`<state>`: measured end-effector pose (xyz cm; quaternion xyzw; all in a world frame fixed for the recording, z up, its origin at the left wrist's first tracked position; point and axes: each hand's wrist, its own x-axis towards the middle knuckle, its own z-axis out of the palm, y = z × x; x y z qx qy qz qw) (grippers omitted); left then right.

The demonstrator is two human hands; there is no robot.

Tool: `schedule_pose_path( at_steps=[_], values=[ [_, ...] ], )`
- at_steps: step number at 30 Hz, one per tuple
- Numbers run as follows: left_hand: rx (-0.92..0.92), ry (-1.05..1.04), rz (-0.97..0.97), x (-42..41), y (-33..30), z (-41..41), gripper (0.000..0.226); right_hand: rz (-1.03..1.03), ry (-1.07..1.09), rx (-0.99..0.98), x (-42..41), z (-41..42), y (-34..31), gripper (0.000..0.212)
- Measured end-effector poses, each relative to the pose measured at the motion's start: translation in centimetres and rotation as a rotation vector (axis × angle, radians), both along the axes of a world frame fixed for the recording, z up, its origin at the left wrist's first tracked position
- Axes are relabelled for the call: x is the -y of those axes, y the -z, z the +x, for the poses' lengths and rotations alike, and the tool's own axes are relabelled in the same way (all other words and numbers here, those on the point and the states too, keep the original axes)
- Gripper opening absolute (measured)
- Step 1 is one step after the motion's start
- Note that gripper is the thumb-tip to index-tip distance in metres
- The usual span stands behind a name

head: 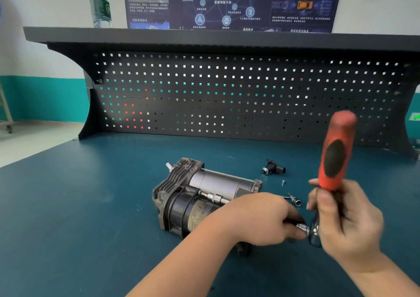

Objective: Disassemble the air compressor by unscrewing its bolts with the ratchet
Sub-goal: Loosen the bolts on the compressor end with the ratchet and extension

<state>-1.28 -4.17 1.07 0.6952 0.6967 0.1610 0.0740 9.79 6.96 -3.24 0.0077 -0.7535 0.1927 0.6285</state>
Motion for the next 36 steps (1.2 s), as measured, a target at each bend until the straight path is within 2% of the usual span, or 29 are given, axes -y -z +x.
schedule_pose_path(
  at_steps=[1,3,5,7,9,11,13,16,19,21,22,24,26,29,32,33,34,36],
  values=[
    [0.012,0.006,0.0,0.0,0.0,0.0,0.02,0.039,0.007,0.007,0.0,0.1,0.1,0.018],
    [0.023,0.014,0.005,0.0,-0.1,0.0,0.021,-0.073,-0.017,0.002,0.3,0.0,-0.5,0.019],
    [0.044,0.016,0.024,0.1,0.0,-0.1,0.022,-0.363,-0.021,0.015,0.3,-0.6,-1.4,0.027],
    [0.088,0.001,0.064,0.1,0.1,-0.1,0.024,-0.692,0.032,0.151,-0.7,-1.3,-1.8,0.028],
    [0.125,-0.024,0.106,0.0,0.2,-0.2,0.024,-1.036,-0.027,0.31,-2.0,-1.7,-1.6,0.032],
    [0.108,-0.041,0.105,-0.1,0.2,-0.2,0.025,-1.222,-0.107,0.334,-2.4,-1.9,-1.2,0.033],
    [0.039,-0.034,0.063,-0.3,0.3,0.0,0.027,-1.07,-0.033,0.298,-2.3,-1.9,-0.7,0.032],
    [-0.033,-0.035,0.022,-0.2,0.3,0.1,0.028,-0.58,0.022,0.092,-0.7,-1.3,-1.2,0.028],
    [0.007,-0.019,-0.019,-0.2,0.1,0.1,0.027,-0.113,-0.003,-0.004,0.4,-0.5,-1.0,0.029],
    [0.047,-0.004,-0.027,-0.2,0.0,0.0,0.025,0.04,0.006,0.001,0.5,-0.2,-0.6,0.032],
    [0.055,0.0,-0.022,-0.2,0.0,-0.1,0.024,0.027,-0.005,0.011,0.5,-0.2,-0.7,0.031],
    [0.054,0.001,-0.008,-0.3,0.1,-0.1,0.024,-0.151,-0.072,0.021,0.7,-0.4,-1.2,0.026],
    [0.058,-0.001,0.013,-0.4,0.2,-0.3,0.024,-0.428,-0.075,0.035,0.3,-1.0,-1.7,0.027],
    [0.098,-0.01,0.067,-0.4,0.5,-0.5,0.022,-0.838,0.029,0.224,-1.6,-1.8,-1.6,0.031],
    [0.146,-0.037,0.099,-0.6,0.7,-0.6,0.023,-1.228,-0.08,0.303,-2.6,-2.1,-0.8,0.029],
    [0.141,-0.038,0.092,-0.6,0.7,-0.5,0.024,-1.237,-0.084,0.29,-2.5,-2.1,-0.6,0.03],
    [0.127,-0.037,0.079,-0.6,0.7,-0.5,0.024,-1.164,-0.05,0.263,-2.4,-2.1,-0.5,0.03],
    [0.097,-0.028,0.042,-0.5,0.6,-0.4,0.025,-0.877,0.03,0.14,-1.6,-1.9,-0.8,0.031]
  ],
)
